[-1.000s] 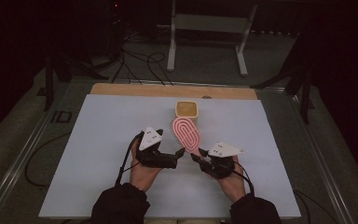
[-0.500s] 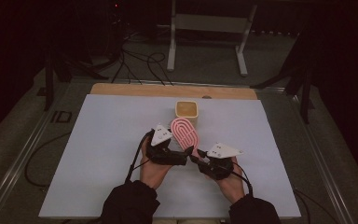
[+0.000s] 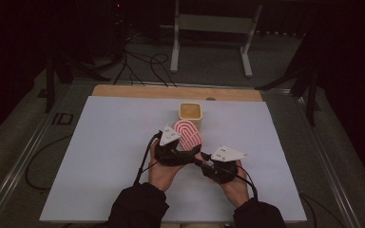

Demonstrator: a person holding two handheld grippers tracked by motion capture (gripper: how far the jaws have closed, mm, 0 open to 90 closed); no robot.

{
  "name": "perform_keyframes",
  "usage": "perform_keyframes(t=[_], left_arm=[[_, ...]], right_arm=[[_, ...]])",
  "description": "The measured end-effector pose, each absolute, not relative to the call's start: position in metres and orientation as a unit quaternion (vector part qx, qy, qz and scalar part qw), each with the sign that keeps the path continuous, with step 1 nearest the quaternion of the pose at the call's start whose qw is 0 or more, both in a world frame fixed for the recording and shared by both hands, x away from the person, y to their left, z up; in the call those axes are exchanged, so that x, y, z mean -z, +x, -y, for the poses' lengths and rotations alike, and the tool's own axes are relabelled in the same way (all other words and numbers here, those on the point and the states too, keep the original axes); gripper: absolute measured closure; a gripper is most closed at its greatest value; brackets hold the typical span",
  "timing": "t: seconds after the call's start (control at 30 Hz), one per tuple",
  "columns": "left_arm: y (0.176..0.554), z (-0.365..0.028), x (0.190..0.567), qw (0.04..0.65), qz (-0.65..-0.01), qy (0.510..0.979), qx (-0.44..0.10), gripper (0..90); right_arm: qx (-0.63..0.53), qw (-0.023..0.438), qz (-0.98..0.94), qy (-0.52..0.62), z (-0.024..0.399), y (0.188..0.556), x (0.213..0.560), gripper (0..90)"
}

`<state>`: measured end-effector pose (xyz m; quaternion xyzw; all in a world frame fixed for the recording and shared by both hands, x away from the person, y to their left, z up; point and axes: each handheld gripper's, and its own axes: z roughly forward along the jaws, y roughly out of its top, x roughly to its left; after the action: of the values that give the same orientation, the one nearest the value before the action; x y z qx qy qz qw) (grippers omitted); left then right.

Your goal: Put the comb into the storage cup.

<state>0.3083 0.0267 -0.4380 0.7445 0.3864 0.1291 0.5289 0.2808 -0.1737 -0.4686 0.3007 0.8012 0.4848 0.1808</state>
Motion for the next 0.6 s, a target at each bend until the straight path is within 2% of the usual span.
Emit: perform_keyframes(t=[0.1,0.17,0.23,0.3,0.6], left_arm=[[0.3086,-0.0254,0.4384,0.534,-0.390,0.741,-0.122,30.3],[0.3087,-0.0252,0.4385,0.536,-0.391,0.739,-0.117,39.7],[0.3088,-0.0256,0.4384,0.540,-0.389,0.738,-0.111,41.1],[0.3094,-0.0271,0.4383,0.545,-0.392,0.734,-0.102,47.0],[0.3112,-0.0293,0.4396,0.559,-0.390,0.728,-0.076,56.9]], right_arm=[[-0.485,0.181,-0.801,0.301,0.1737,0.2808,0.4687,69.8],[-0.484,0.182,-0.802,0.300,0.1738,0.2808,0.4687,69.8],[-0.484,0.182,-0.802,0.300,0.1738,0.2808,0.4688,69.8],[-0.487,0.182,-0.800,0.301,0.1742,0.2807,0.4685,69.8],[-0.485,0.178,-0.800,0.304,0.1730,0.2808,0.4699,69.9]])
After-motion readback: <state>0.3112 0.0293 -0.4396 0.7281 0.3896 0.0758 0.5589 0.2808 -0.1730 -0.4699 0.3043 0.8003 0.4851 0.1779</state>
